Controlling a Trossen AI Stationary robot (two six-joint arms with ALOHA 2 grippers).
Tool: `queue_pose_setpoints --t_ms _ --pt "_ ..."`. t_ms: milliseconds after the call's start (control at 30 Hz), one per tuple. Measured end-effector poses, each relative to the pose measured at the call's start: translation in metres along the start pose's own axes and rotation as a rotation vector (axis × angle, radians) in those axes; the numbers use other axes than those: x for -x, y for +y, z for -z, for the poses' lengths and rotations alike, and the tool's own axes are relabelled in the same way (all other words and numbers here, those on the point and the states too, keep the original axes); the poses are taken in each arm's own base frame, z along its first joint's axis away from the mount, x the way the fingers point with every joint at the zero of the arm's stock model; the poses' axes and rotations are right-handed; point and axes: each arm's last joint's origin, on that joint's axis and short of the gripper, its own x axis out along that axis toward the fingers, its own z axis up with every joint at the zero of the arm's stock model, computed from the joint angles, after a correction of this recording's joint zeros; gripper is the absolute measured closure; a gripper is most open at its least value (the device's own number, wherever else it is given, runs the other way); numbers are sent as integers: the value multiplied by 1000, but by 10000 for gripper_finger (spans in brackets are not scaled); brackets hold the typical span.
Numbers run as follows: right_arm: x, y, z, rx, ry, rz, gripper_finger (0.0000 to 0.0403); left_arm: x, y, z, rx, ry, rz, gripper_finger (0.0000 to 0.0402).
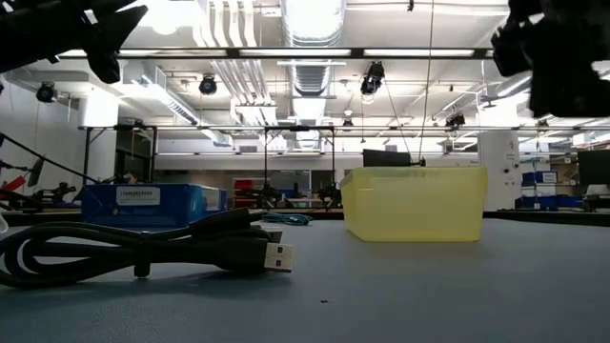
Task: Pick and place USB-C Cables
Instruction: Put the black purple charger cable into the yellow bin
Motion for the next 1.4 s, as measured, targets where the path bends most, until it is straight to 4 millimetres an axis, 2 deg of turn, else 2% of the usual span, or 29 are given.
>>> queue_pose_setpoints --t_ms 333,600,767,1000,1133,1400 --pt "-29 16 39 -165 276 124 351 0 4 -1 0 -14 -122 307" --pt "-37 15 68 -314 405 348 351 1 4 -1 -60 -14 -149 307" --pt "-36 9 77 -368 417 469 351 1 4 -1 -75 -14 -153 307" --pt "-41 8 79 -380 407 505 350 1 5 0 -78 -8 -153 307" --pt "-47 8 80 -395 398 538 327 1 5 0 -78 -8 -152 307" --pt "-65 7 81 -393 330 610 238 1 5 1 -79 -7 -152 307"
